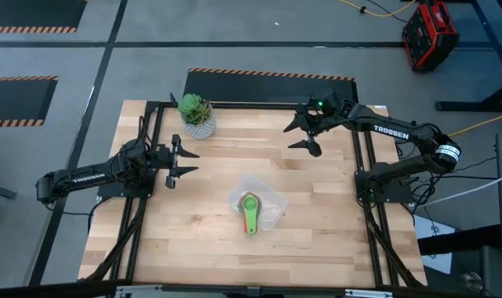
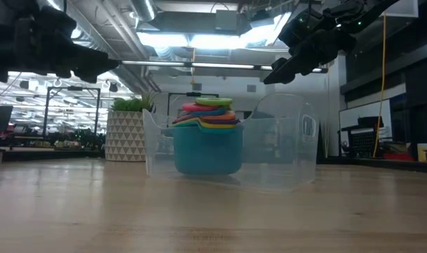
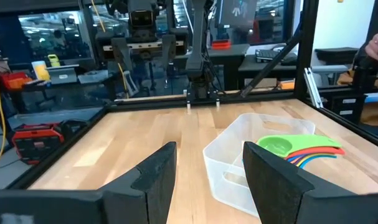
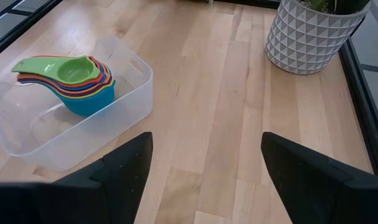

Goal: Nest measuring cups in basket
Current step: Return to Home Position

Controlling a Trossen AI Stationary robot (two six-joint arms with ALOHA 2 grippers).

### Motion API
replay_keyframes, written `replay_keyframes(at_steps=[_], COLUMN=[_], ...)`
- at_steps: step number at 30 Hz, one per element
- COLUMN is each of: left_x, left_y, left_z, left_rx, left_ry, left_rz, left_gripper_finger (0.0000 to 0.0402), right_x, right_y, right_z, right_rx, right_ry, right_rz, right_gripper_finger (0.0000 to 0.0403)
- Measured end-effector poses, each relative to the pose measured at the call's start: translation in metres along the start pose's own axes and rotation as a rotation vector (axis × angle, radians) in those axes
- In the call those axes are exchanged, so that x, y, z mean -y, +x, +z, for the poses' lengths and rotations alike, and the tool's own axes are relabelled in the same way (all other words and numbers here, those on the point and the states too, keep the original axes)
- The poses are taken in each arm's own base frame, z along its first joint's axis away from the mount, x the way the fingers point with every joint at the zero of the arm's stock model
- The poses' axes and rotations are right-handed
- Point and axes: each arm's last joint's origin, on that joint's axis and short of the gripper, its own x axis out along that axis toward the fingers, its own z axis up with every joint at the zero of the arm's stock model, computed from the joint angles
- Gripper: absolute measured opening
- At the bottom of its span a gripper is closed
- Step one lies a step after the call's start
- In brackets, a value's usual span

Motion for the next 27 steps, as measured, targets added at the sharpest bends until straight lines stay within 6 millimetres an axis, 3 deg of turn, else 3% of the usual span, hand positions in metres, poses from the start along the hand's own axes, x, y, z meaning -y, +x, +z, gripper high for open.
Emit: replay_keyframes(at_steps=[8,14,27], left_x=[0.0,0.0,0.0], left_y=[0.0,0.0,0.0], left_z=[0.0,0.0,0.0], left_rx=[-0.001,0.0,0.003], left_ry=[0.011,0.01,0.011], left_rz=[0.0,0.0,0.003], left_gripper_finger=[0.0179,0.0179,0.0179], right_x=[0.003,-0.001,-0.048], right_y=[-0.001,-0.012,-0.083], right_z=[0.007,0.016,0.042], right_rx=[0.06,0.111,0.245], right_ry=[0.078,0.066,-0.06], right_rz=[-0.031,-0.056,-0.175], right_gripper_finger=[0.0298,0.0249,0.0105])
